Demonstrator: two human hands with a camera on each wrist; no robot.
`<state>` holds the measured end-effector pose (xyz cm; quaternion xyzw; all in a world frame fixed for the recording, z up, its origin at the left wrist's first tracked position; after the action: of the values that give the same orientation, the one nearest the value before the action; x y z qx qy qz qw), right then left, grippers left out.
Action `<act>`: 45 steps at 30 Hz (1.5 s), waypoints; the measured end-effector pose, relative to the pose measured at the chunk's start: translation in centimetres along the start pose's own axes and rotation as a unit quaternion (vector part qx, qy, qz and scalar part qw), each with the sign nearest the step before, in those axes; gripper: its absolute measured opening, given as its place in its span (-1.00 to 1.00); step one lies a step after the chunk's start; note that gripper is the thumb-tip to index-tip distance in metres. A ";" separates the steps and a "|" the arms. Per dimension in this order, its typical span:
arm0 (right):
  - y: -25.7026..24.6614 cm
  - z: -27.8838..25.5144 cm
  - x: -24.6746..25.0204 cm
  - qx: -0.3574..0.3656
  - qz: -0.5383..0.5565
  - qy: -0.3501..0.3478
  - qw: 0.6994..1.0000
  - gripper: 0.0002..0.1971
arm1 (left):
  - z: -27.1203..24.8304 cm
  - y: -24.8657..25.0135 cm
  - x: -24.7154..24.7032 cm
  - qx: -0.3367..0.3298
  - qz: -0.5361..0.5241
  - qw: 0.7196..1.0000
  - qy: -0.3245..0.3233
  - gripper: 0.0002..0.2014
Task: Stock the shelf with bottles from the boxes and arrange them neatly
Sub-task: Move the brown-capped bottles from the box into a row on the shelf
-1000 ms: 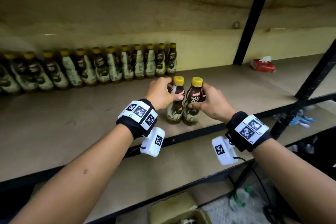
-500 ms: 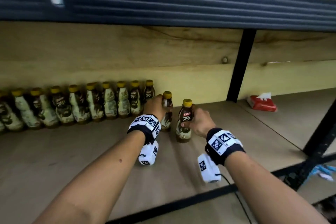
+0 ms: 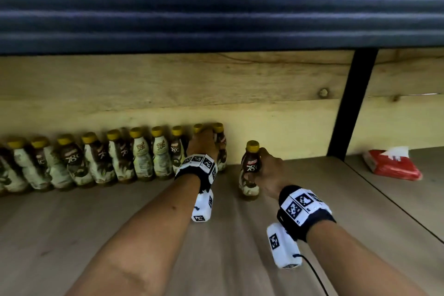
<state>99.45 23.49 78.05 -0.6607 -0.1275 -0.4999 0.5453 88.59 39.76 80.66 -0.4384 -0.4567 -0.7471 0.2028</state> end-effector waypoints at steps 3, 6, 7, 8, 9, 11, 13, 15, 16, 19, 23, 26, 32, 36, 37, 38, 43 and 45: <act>-0.3 1.3 -0.2 -0.008 -0.025 -0.001 1.000 -0.53 | -0.5 0.3 -0.3 -0.003 0.023 1.000 -0.001 -0.73; -1.2 2.9 -0.3 -0.007 -0.050 -0.007 0.999 -0.51 | -1.7 1.2 0.1 -0.004 0.065 0.998 -0.027 -0.66; -1.6 3.5 -0.3 -0.004 -0.053 -0.008 0.999 -0.51 | -1.9 1.4 0.3 -0.007 0.076 0.997 -0.032 -0.66; -2.0 4.2 -0.3 -0.003 -0.054 -0.009 0.998 -0.49 | -1.9 1.5 0.5 -0.013 0.080 0.996 -0.036 -0.67; -2.2 4.9 -0.3 -0.003 -0.051 -0.009 0.999 -0.48 | -2.0 1.7 0.7 -0.022 0.080 0.996 -0.039 -0.67; -2.5 6.1 -0.6 -0.002 -0.038 -0.009 0.999 -0.45 | -2.3 1.6 1.1 -0.041 0.074 0.996 -0.037 -0.61; -2.7 7.0 -1.0 -0.004 -0.029 0.001 1.000 -0.45 | -3.1 1.4 1.5 -0.075 0.071 0.994 -0.019 -0.52; -2.7 7.5 -1.4 -0.005 -0.025 0.015 1.000 -0.45 | -3.9 0.6 1.8 -0.105 0.065 0.992 -0.014 -0.48; -2.8 7.7 -1.6 -0.006 -0.023 0.018 1.000 -0.45 | -4.2 0.0 1.8 -0.108 0.065 0.992 -0.022 -0.48; -2.9 7.9 -2.2 -0.006 -0.011 0.030 0.999 -0.43 | -5.2 -1.8 1.9 -0.091 0.073 0.991 -0.062 -0.60; -3.1 7.7 -2.3 -0.016 0.030 0.024 0.999 -0.40 | -6.6 -3.8 2.2 -0.057 0.096 0.989 -0.092 -0.60; -2.4 6.5 -2.0 -0.052 0.125 -0.028 0.990 -0.07 | -8.2 -4.6 2.8 -0.052 0.089 0.988 -0.113 -0.62; -1.8 1.0 -3.2 -0.014 0.037 -0.109 0.993 -0.27 | -11.4 -6.7 4.3 -0.040 0.086 0.987 -0.132 -0.52; -3.9 -5.7 -4.9 0.003 -0.050 -0.228 0.972 -0.22 | -14.8 -8.2 4.9 -0.051 0.050 0.988 -0.138 -0.54; -4.8 -7.9 -5.5 0.007 -0.035 -0.242 0.969 -0.23 | -15.9 -8.8 5.1 -0.057 0.039 0.986 -0.150 -0.54; -6.0 -10.4 -6.1 0.016 -0.022 -0.252 0.967 -0.26 | -17.0 -9.4 5.2 -0.066 0.033 0.984 -0.165 -0.55; -12.0 -21.3 -10.8 0.053 -0.037 -0.221 0.973 -0.65 | -23.4 -13.7 8.2 -0.117 0.032 0.974 -0.193 -0.70; -13.8 -24.3 -13.1 0.027 0.018 -0.219 0.975 -0.83 | -26.0 -16.2 9.7 -0.121 0.021 0.970 -0.212 -0.79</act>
<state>70.86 12.96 73.48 -0.7411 -0.2452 -0.3296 0.5311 59.83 26.45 75.52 -0.6174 -0.3867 -0.6822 0.0623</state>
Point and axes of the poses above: each hand's wrist, its own z-axis towards the middle knuckle, its own x-axis out of the back of the hand, y = z × x, the point moved 3 cm from there along z, towards the middle knuckle, and after that the axes turned 5 degrees about -y, right-handed, at the moved point
